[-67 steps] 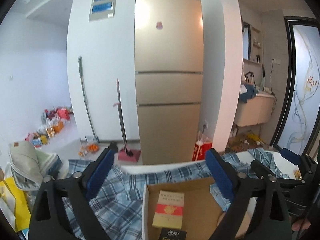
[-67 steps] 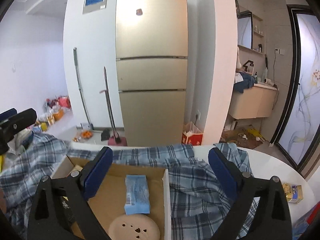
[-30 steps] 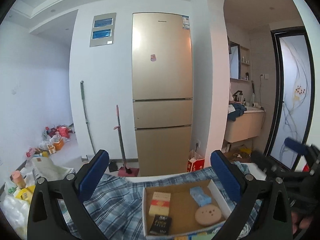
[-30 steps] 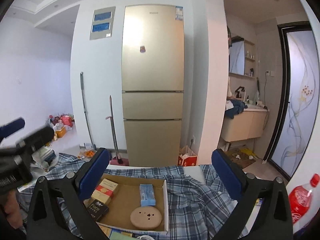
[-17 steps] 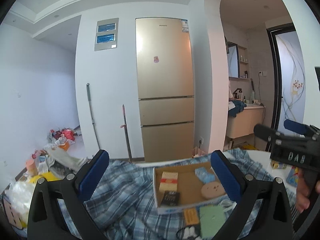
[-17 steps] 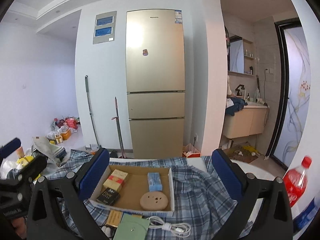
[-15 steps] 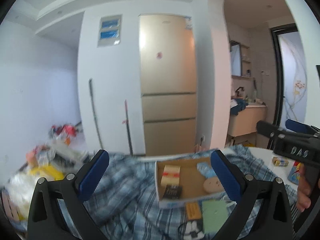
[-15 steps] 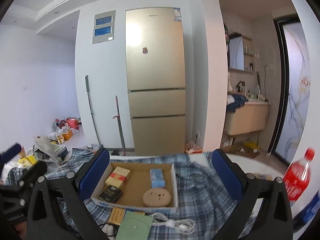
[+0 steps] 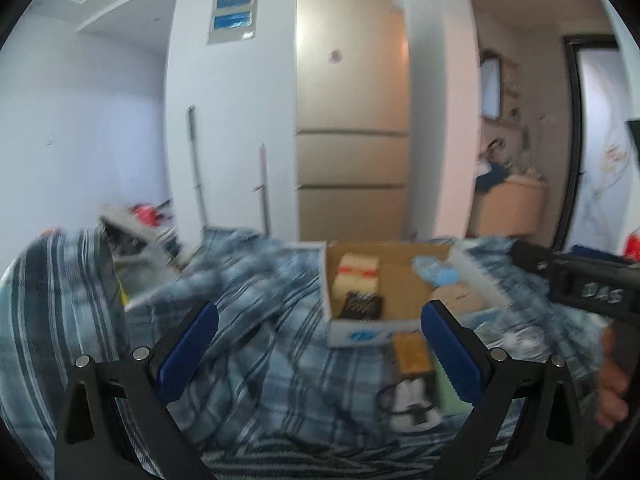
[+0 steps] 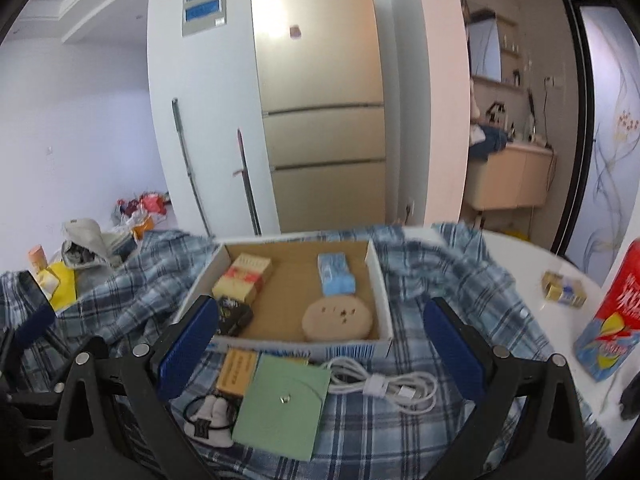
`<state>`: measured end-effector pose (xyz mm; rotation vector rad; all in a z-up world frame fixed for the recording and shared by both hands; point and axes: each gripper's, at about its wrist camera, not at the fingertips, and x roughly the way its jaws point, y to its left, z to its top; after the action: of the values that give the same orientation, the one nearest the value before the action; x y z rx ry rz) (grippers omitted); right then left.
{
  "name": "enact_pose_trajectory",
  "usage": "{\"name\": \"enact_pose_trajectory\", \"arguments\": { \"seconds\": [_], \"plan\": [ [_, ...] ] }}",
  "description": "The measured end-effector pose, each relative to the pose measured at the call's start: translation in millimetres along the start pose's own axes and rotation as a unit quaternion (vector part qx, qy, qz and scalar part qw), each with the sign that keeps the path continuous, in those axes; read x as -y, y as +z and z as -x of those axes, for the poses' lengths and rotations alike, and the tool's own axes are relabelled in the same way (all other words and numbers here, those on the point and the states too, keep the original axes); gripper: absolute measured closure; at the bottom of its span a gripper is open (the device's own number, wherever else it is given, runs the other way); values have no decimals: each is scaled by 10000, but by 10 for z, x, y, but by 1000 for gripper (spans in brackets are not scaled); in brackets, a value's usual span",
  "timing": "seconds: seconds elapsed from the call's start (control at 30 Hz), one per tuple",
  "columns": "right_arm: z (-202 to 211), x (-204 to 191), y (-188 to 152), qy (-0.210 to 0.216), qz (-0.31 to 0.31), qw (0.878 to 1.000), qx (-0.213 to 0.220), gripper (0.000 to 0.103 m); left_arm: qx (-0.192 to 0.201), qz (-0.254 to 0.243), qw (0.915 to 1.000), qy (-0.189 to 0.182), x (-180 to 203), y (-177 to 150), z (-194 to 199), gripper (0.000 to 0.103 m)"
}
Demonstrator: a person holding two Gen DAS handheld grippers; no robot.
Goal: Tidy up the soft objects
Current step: 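Move the right gripper down to the green snap pouch, then grasp the green pouch with the right gripper and lift it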
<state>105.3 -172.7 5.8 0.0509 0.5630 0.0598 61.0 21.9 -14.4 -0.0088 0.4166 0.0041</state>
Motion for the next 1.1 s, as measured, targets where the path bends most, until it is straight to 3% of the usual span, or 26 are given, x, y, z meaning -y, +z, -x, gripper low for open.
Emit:
{"name": "enact_pose_trajectory", "arguments": {
  "seconds": [0.23, 0.43, 0.8, 0.9, 1.1],
  "plan": [
    [-321, 50, -165, 208, -225, 9965, -774, 3, -389, 79, 9992, -96, -63, -18, -134, 0],
    [-628, 0, -369, 676, -200, 9815, -1783, 11, -562, 45, 9984, 7, -61, -41, -142, 0],
    [-802, -167, -528, 657, 153, 9739, -2168, 12, -805, 159, 9966, -64, -110, -72, -250, 5],
    [-833, -183, -556, 682, 186, 9709, -2288, 28, -739, 76, 9972, -75, -71, -73, -223, 7],
    [-858, -181, -577, 771, 121, 9680, -2387, 40, -697, 56, 9975, -52, -65, -68, -200, 7]
  ]
}}
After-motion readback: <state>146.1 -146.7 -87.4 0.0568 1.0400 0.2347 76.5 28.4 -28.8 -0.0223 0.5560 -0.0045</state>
